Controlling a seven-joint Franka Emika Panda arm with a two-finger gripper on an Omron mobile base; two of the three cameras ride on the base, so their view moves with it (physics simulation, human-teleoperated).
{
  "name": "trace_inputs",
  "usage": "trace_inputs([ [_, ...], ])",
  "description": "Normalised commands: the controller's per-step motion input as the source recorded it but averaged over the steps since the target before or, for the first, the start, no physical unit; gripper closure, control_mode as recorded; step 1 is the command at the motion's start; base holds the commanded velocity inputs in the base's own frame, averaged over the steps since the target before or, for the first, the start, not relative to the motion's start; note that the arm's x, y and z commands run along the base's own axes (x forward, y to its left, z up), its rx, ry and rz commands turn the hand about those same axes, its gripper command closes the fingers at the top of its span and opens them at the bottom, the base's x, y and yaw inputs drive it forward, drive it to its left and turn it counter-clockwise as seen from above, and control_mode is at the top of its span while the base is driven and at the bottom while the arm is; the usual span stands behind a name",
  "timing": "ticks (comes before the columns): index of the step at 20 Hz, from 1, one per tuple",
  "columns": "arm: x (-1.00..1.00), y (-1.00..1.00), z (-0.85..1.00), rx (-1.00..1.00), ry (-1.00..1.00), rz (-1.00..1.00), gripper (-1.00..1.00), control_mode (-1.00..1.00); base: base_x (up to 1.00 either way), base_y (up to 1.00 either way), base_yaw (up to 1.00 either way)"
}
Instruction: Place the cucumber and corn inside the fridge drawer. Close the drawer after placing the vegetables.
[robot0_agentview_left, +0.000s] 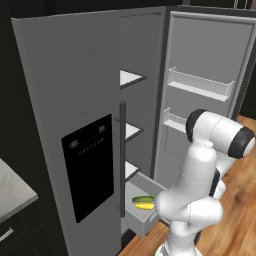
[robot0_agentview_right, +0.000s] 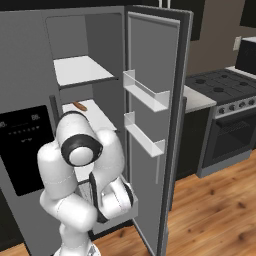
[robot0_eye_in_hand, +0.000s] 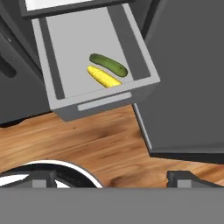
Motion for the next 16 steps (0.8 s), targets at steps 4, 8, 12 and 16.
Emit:
trace_inputs([
  [4,-0.48,0.01,-0.41,0.0,0.0,0.0,-1.0,-1.0,0.0,0.0,0.0],
  [8,-0.12,0.08,-0.63,0.0,0.0,0.01,-1.0,-1.0,0.0,0.0,0.0],
  [12,0.03,0.32,-0.81,0.0,0.0,0.04,-1.0,-1.0,0.0,0.0,0.0],
  [16,0.01,0.24,-0.92,0.0,0.0,0.02,-1.0,-1.0,0.0,0.0,0.0],
])
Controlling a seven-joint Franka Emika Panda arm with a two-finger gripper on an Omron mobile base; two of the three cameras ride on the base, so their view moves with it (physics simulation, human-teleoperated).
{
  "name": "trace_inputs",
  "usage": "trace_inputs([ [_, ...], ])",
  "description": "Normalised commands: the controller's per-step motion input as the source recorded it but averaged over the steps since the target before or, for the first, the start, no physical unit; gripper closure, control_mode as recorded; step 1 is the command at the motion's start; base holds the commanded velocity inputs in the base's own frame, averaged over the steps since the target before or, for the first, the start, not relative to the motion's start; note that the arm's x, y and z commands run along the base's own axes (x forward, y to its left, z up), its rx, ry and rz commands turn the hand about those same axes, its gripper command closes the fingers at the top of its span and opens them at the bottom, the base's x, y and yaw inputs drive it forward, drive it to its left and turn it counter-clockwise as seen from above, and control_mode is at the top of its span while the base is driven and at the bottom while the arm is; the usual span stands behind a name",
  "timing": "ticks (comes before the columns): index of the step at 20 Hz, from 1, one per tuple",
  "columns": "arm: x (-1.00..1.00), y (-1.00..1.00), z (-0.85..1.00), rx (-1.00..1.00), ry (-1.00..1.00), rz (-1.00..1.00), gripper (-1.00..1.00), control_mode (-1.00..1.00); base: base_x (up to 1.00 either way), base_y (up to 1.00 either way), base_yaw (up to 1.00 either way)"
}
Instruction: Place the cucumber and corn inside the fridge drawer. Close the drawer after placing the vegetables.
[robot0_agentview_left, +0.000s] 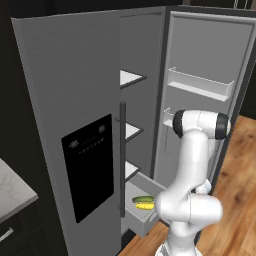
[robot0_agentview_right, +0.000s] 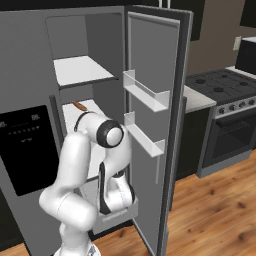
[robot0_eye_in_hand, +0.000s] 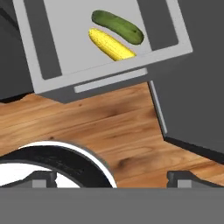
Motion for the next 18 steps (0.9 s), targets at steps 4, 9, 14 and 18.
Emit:
trace_inputs([
  [4,0.0,0.13,-0.99,0.04,-0.12,0.04,-1.0,-1.0,0.0,0.0,0.0],
  [9,0.0,0.22,-0.98,0.06,-0.13,0.06,-1.0,-1.0,0.0,0.0,0.0],
  [14,0.03,0.4,-0.7,0.1,-0.13,0.07,-1.0,-1.0,0.0,0.0,0.0],
  [18,0.48,0.6,0.0,0.08,-0.1,0.03,-1.0,-1.0,0.0,0.0,0.0],
])
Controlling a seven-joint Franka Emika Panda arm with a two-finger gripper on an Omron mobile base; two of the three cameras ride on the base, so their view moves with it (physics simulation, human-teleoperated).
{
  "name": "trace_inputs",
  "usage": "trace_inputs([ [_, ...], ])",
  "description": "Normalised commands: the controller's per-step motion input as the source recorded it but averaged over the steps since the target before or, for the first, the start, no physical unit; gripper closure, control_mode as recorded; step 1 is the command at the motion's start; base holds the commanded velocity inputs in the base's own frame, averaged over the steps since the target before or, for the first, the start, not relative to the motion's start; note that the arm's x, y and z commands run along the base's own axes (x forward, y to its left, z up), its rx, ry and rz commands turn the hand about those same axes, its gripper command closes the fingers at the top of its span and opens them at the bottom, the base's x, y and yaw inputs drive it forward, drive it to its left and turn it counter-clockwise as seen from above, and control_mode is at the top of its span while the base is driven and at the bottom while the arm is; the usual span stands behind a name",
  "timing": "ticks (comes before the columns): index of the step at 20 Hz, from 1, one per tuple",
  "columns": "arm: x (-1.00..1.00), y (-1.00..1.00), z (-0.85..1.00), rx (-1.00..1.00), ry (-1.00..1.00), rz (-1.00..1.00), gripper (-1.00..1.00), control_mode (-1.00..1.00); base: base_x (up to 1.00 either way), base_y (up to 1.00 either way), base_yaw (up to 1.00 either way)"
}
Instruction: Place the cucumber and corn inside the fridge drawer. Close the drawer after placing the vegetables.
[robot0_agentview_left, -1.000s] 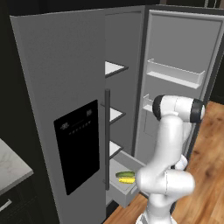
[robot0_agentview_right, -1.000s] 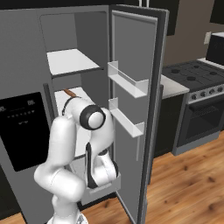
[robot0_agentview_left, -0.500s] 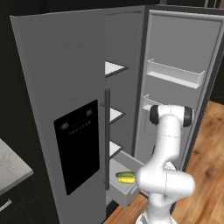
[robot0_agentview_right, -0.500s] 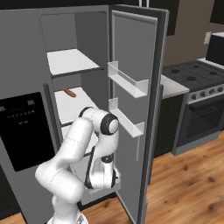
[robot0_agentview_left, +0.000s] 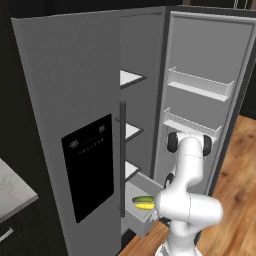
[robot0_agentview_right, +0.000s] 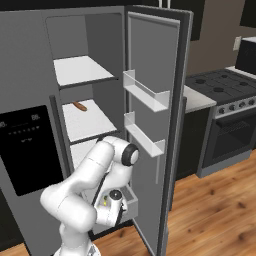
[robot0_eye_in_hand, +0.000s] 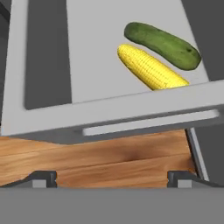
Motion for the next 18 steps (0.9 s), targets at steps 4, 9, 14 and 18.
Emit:
trace_inputs([
  [4,0.67,0.4,0.08,0.06,-0.15,0.07,-1.0,-1.0,0.0,0.0,0.0],
  [9,0.51,0.25,-0.02,0.06,-0.12,0.09,-1.0,-1.0,0.0,0.0,0.0],
  [14,-0.55,-0.09,0.44,0.0,-0.08,-0.05,-1.0,-1.0,0.0,0.0,0.0],
  [18,-0.77,-0.26,0.44,0.0,0.04,-0.2,-1.0,-1.0,0.0,0.0,0.0],
])
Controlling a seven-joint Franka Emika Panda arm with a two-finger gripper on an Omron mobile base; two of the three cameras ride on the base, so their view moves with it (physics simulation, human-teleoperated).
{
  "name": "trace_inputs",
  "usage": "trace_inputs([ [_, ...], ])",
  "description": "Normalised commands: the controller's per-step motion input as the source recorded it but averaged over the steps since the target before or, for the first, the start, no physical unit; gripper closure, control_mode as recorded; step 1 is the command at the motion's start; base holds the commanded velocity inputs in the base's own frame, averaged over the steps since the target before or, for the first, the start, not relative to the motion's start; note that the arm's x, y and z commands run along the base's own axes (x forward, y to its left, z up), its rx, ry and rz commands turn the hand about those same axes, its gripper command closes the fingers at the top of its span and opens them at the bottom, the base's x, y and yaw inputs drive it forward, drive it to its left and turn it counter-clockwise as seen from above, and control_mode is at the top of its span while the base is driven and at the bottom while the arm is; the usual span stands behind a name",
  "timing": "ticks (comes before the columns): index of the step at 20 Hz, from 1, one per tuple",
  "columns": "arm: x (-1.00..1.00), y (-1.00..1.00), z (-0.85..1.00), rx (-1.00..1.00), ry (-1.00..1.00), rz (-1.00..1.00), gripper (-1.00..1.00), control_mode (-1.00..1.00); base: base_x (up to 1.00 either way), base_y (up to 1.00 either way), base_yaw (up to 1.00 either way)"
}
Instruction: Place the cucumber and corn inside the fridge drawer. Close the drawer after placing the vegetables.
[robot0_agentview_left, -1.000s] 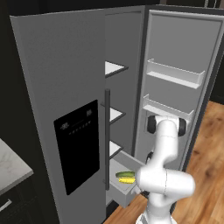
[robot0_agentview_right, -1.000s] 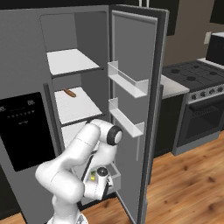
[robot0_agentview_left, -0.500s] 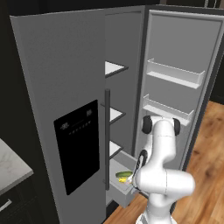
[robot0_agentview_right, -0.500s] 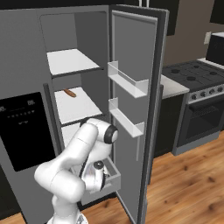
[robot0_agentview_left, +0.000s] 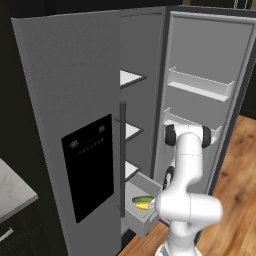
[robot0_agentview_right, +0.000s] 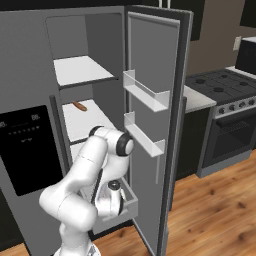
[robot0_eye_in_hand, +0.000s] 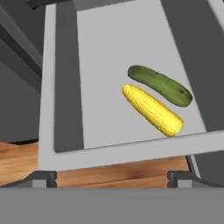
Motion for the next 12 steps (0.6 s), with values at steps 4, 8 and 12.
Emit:
trace_inputs([
  [4,-0.58,-0.44,-0.16,0.0,0.0,-0.1,-1.0,-1.0,0.0,0.0,0.0],
  [8,-0.11,-0.24,-0.65,0.0,0.0,-0.03,-1.0,-1.0,0.0,0.0,0.0],
  [12,0.0,-0.19,-0.56,0.0,0.0,0.0,-1.0,-1.0,0.0,0.0,0.0],
])
